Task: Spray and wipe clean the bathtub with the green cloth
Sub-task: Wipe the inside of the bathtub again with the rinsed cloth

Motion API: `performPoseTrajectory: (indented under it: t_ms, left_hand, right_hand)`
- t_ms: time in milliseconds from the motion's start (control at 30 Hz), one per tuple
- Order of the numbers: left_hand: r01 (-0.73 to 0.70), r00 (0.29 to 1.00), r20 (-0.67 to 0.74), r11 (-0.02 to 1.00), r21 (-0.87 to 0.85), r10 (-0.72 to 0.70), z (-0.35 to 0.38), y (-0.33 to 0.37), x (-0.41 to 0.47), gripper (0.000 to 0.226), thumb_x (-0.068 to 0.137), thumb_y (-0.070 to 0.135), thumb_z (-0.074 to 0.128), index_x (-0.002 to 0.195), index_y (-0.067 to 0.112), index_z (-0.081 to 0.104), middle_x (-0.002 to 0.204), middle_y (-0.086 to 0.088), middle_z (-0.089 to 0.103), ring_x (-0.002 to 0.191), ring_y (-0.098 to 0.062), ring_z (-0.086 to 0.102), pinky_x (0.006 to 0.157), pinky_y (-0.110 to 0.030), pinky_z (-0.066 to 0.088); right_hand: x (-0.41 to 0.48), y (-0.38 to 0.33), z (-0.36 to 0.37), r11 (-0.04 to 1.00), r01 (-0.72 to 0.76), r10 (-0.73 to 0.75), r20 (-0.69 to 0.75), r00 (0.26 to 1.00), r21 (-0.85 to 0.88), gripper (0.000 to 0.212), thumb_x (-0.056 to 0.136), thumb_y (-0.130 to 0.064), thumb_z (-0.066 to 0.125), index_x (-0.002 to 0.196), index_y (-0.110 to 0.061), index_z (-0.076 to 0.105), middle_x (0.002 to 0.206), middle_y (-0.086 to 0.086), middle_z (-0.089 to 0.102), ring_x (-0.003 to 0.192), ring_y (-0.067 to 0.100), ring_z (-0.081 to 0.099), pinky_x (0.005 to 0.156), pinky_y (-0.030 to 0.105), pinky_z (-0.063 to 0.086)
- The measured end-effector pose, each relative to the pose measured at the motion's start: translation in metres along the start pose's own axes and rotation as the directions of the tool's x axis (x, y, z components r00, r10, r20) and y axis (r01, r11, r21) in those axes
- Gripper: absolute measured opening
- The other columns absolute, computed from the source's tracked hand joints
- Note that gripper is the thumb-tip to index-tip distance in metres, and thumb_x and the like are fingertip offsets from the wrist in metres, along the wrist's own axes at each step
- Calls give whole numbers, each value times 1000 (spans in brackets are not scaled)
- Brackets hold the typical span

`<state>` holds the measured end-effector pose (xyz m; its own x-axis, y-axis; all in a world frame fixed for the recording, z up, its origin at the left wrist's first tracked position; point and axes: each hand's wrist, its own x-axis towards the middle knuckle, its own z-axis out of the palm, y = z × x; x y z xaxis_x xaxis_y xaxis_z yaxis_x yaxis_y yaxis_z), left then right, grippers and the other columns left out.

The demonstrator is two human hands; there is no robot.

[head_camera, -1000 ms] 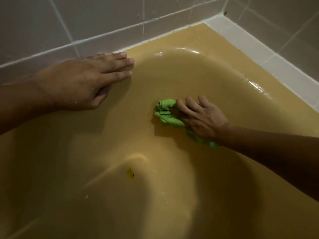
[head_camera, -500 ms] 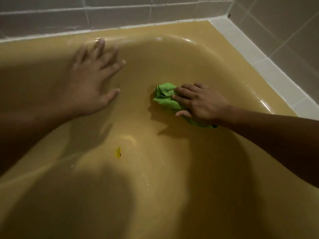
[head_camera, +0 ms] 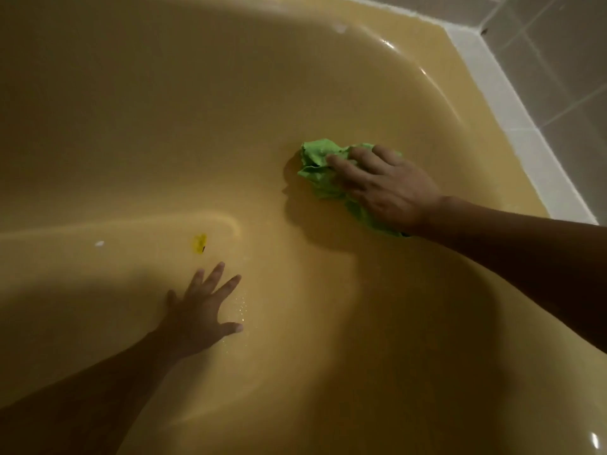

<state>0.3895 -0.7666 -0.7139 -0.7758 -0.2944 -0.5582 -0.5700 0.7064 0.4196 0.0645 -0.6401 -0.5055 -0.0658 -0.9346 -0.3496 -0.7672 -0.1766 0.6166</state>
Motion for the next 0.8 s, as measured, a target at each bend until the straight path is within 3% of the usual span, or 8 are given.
performPoseTrajectory:
  t_ms: [100, 200, 333, 433, 567, 700, 800]
  left_hand:
    - [18, 999, 35, 982, 190, -25, 32, -21, 2, 116, 71, 93, 48, 153, 55, -25, 159, 15, -45, 149, -20, -37, 111, -79, 8]
    - [73, 997, 21, 974, 216, -80, 44, -20, 1, 120, 69, 96, 48, 143, 57, -37, 152, 18, -53, 135, -20, -55, 106, -84, 9]
    - [117, 990, 51, 976, 185, -129, 38, -7, -2, 129, 68, 89, 61, 143, 57, -39, 152, 17, -54, 148, -27, -41, 103, -87, 13]
    - [141, 984, 82, 973, 185, -158, 35, -5, -2, 135, 66, 84, 70, 142, 58, -40, 150, 18, -55, 151, -28, -37, 103, -87, 18]
    - [163, 980, 80, 967, 198, -181, 34, -2, -2, 140, 63, 81, 75, 138, 58, -42, 150, 18, -55, 152, -28, -34, 103, -87, 20]
    - [166, 978, 92, 964, 207, -188, 32, 1, -1, 141, 64, 81, 74, 134, 57, -46, 149, 17, -56, 153, -30, -33, 104, -86, 23]
    - [148, 981, 99, 971, 189, -169, 33, -4, 0, 141, 63, 81, 75, 134, 59, -45, 148, 19, -57, 151, -29, -35, 104, -87, 22]
  right_hand:
    - [3, -8, 5, 997, 75, -75, 17, 997, -23, 49, 102, -33, 33, 142, -21, 57, 155, 12, 42, 134, 39, 39, 104, 51, 40]
    - [2, -15, 13, 999, 27, -26, 34, 999, -32, 61, 100, -46, 26, 142, -16, 59, 160, 14, 37, 140, 38, 35, 108, 50, 38]
    - [11, 5, 9, 990, -138, 137, -32, 990, -8, 69, 99, -51, 21, 161, -23, 27, 169, 15, 16, 149, 36, 25, 114, 48, 32]
    - [32, 28, 9, 982, -188, 190, -83, 978, 26, 68, 100, -45, 17, 164, -21, 10, 170, 18, 5, 154, 37, 15, 121, 51, 24]
    - [57, 30, 12, 998, -57, 58, -42, 997, 36, 70, 97, -46, 26, 163, -23, 20, 170, 19, 4, 156, 36, 11, 126, 54, 12]
    - [71, -7, 23, 992, 116, -119, 62, 991, 52, 76, 91, -64, 35, 155, -24, 41, 168, 21, 15, 155, 38, 18, 124, 56, 16]
    - [67, -54, 32, 975, 212, -220, 226, 949, 60, 75, 95, -68, 27, 161, -34, 24, 170, 20, 3, 157, 37, 7, 125, 54, 9]
